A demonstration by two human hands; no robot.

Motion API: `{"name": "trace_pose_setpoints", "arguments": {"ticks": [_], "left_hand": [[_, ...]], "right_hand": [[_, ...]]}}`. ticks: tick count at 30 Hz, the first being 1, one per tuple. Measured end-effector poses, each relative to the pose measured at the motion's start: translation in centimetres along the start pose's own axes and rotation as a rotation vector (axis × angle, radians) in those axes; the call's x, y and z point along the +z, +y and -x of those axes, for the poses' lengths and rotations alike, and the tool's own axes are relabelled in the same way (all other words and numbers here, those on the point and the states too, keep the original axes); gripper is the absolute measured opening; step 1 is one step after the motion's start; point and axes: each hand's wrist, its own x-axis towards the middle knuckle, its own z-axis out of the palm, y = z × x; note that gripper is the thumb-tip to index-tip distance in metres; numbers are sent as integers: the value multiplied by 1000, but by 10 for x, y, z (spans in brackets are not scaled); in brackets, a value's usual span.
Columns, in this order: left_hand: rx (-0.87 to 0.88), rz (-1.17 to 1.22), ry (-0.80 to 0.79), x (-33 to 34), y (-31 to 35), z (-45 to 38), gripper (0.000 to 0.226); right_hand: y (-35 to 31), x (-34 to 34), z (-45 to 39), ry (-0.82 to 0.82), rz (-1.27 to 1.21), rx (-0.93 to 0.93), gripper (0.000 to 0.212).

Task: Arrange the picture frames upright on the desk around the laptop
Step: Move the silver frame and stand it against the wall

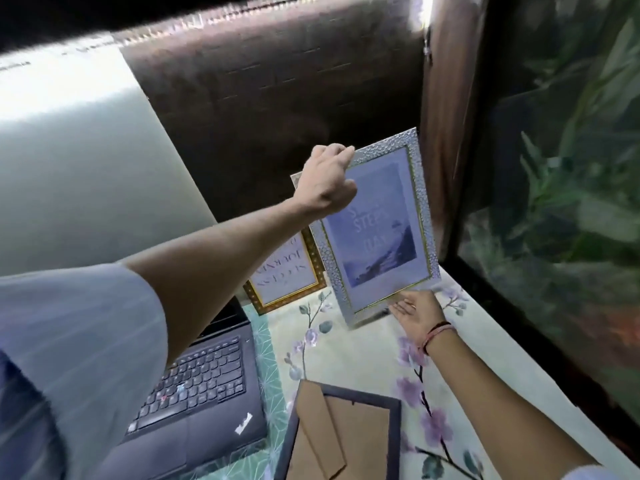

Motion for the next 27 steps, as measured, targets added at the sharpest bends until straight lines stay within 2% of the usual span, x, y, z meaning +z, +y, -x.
{"name": "trace_pose_setpoints", "arguments": {"ticks": [2,6,11,18,20,25,27], "left_hand": [[5,5,3,5,-4,-8,81],[4,9,20,11,-11,-22,77],[-2,69,25,11,-11,-42,72],[-2,54,109,23,-4,-56,65],[-16,28,102,24,-5,-58,65],[-39,-42,112,26,-7,-61,63],[-37,-64,121,27,-6,-61,65]], "right_hand": [[-1,6,-14,18,-36,20,24],[-6,18,-33,-32,-54,64,35],[-17,28,-40,-57,-41,85,21],[-24,31,-60,-84,-12,124,30],[-28,30,-62,-118,-10,118,33],[-31,31,-61,-122,42,39,15],[-30,31,-65,-121,130,17,18]]}}
